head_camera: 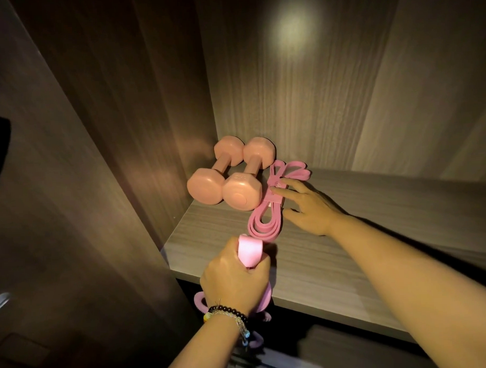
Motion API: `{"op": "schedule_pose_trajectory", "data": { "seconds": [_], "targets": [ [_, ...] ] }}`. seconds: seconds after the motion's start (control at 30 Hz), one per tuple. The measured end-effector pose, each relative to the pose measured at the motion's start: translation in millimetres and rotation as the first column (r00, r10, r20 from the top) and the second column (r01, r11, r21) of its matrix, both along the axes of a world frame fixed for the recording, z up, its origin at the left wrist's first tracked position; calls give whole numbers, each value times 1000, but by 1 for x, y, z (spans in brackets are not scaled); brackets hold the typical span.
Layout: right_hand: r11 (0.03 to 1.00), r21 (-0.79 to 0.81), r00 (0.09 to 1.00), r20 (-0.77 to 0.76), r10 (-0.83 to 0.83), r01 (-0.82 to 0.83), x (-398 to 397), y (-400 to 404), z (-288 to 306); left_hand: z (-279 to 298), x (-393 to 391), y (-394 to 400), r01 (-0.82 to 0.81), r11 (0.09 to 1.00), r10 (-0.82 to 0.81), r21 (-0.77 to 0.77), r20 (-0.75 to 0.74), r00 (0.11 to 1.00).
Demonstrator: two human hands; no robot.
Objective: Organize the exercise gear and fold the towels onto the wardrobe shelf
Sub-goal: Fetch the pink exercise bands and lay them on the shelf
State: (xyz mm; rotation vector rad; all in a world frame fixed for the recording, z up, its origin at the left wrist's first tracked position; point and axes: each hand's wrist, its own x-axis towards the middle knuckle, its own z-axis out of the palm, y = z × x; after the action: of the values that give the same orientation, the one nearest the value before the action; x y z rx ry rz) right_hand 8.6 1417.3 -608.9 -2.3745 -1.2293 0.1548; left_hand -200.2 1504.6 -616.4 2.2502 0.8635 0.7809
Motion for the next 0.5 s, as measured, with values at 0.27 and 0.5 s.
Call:
{"op": "schedule_pose_trajectory", "data": {
  "seconds": [0.27,0.5],
  "targets": [
    [997,66,999,7,-41,41,0,-3,-4,-5,1,2,-8,1000,8,5,16,1000],
    [925,344,978,71,-196,160,-36,-24,0,10,-7,3,51,969,-38,-241,58,998]
  ]
}}
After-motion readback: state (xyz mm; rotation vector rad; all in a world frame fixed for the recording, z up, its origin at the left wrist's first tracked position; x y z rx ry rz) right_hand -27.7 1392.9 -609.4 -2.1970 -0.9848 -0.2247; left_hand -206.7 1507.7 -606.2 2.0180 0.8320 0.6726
